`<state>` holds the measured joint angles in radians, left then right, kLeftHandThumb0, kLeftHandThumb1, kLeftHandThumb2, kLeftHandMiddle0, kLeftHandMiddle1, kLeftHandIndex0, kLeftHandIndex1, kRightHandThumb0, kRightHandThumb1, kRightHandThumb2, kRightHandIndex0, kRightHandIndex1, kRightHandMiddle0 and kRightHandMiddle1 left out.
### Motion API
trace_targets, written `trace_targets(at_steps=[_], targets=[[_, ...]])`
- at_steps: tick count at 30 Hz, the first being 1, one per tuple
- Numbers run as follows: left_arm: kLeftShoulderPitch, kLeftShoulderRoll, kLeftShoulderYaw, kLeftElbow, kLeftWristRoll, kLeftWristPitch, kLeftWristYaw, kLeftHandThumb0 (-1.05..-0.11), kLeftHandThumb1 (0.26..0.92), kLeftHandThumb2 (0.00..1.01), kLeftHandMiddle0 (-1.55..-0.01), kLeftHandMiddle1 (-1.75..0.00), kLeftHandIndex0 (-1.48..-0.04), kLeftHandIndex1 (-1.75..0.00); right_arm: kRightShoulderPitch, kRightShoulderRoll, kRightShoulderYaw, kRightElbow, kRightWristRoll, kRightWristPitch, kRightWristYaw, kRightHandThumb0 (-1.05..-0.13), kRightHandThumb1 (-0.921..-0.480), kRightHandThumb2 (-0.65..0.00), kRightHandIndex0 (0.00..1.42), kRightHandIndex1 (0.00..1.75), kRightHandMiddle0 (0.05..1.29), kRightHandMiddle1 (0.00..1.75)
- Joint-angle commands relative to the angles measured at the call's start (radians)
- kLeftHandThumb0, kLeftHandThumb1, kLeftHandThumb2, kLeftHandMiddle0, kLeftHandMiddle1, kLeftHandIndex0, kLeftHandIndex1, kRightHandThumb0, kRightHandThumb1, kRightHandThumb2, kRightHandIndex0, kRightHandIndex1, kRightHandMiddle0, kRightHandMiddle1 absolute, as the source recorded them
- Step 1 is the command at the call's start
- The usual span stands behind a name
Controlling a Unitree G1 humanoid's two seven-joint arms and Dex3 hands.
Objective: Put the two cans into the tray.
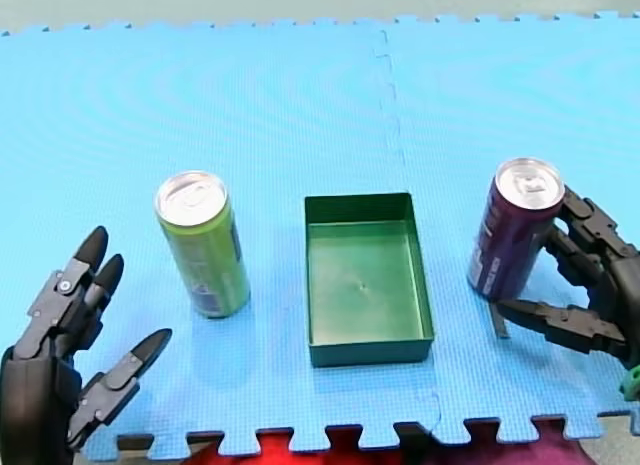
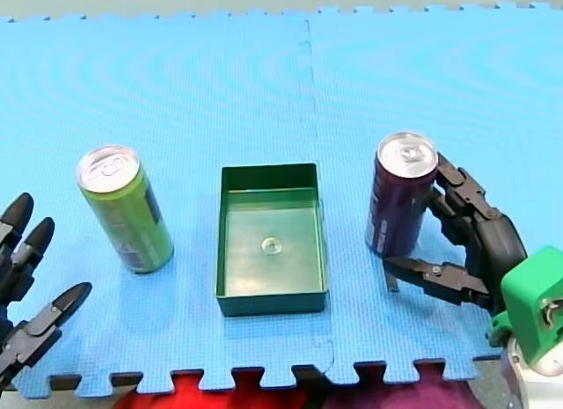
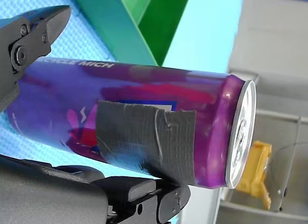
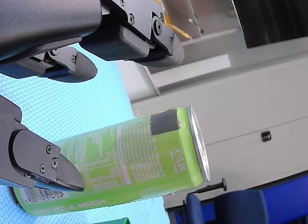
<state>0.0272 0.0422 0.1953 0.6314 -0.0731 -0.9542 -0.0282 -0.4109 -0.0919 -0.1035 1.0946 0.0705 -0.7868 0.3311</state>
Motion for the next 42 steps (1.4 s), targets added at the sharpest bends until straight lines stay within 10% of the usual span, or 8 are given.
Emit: trace_targets(at_steps=[1, 7, 17, 42], targets=[[0.0, 0.003, 0.002, -0.001, 0.001, 0.0, 0.004, -0.98, 0.817, 0.0, -0.45, 0.0, -0.4, 0.0, -0.011, 0.004, -0.004, 0.001, 0.005, 0.016, 0.004, -0.648, -0.605, 0.0, 0.24, 0.0, 0.29, 0.0], [0.01, -0.001, 0.0, -0.021, 0.008, 0.006, 0.011, -0.979, 0.817, 0.0, -0.45, 0.0, -0.4, 0.0, -0.052, 0.014, -0.016, 0.04, 0.01, 0.06, 0.001, -0.632, -0.606, 0.0, 0.25, 0.0, 0.29, 0.0], [0.011, 0.0, 0.002, -0.023, 0.002, 0.013, 0.01, -0.982, 0.818, 0.0, -0.46, 0.0, -0.4, 0.0, -0.095, 0.031, -0.034, 0.097, 0.01, 0.064, 0.0, -0.638, -0.605, 0.0, 0.26, 0.01, 0.31, 0.01], [0.017, -0.001, 0.002, -0.027, -0.002, 0.011, 0.006, -0.984, 0.824, 0.0, -0.46, 0.0, -0.41, 0.0, -0.138, 0.039, -0.046, 0.132, -0.014, 0.039, -0.027, -0.627, -0.607, -0.001, 0.29, 0.01, 0.34, 0.0]])
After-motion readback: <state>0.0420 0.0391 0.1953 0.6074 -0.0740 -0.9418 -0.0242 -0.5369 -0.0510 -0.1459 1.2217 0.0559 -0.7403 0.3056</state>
